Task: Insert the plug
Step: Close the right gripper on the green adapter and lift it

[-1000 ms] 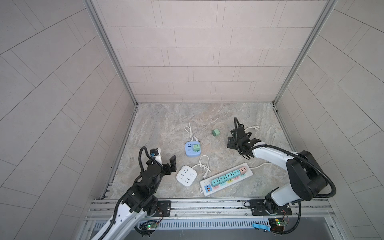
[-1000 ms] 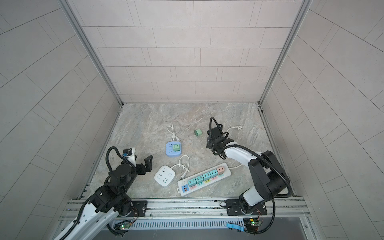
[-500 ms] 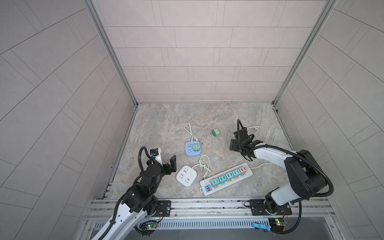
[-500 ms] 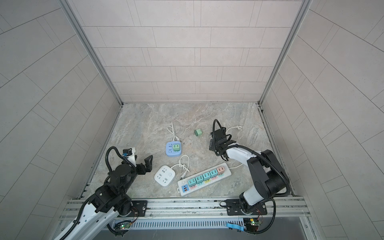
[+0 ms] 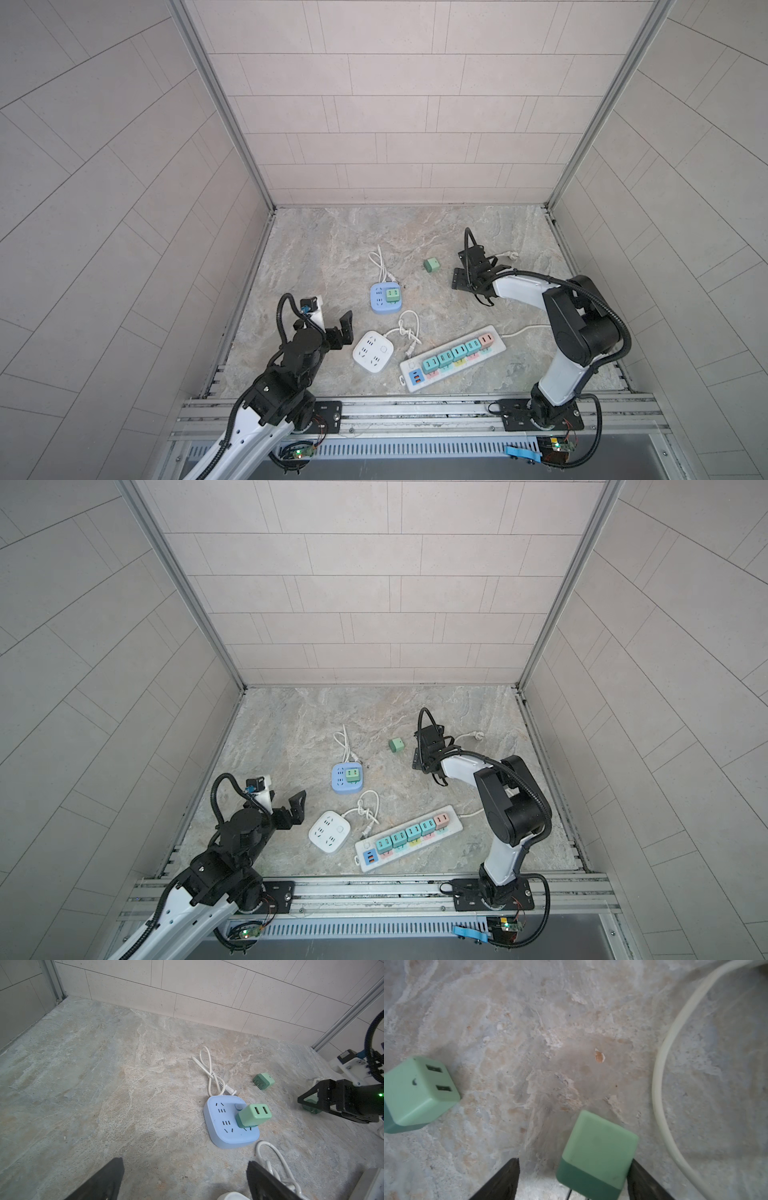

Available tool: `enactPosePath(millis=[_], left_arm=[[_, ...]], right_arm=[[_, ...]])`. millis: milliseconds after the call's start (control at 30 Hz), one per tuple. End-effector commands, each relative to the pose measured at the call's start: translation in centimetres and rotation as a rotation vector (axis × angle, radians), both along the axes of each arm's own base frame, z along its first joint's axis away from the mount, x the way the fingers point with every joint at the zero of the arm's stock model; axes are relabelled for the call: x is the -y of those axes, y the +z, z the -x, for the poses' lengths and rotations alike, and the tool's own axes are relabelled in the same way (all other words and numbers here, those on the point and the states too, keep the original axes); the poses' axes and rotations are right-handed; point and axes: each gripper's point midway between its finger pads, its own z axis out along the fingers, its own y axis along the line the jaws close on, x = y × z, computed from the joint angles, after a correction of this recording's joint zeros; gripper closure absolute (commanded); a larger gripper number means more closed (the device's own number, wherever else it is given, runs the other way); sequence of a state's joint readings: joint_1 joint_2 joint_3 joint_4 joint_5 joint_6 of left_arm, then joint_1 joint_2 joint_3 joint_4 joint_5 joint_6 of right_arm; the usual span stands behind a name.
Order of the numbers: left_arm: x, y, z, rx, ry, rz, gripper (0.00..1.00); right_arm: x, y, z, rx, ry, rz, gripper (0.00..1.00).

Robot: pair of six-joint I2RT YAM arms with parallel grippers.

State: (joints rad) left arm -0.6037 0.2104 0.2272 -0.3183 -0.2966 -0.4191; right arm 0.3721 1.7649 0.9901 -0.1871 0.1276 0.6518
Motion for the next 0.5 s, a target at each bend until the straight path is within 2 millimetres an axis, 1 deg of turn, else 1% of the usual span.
enactPosePath(millis=[0,133,233,333,467], left_arm=[[-0.1,0.6,-0.1,0.023,0.013,0.027,0.0],[-0.1,0.6,-0.2,0.022,0.014,0.026,0.0],[0.0,0.7,-0.1,0.023,0.01,0.028,0.0],[-0.1,0.6,-0.1,0.022,0.014,0.026,0.0],[0.0,0.6,-0.1,0.022,0.008,0.027,0.0]], right_arm=[[1.0,-0.3,0.0,-0.035,-0.006,0.074,0.21],[1.4,-0.3,0.0,-0.044,0.003,0.11,0.26],[1.3,-0.7,0.1,-0.059,0.018,0.122,0.32],[1.3,-1.3,0.2,-0.081,0.027,0.13,0.35],[0.9,-2.2,0.1,-0.105,0.047,0.131,0.41]])
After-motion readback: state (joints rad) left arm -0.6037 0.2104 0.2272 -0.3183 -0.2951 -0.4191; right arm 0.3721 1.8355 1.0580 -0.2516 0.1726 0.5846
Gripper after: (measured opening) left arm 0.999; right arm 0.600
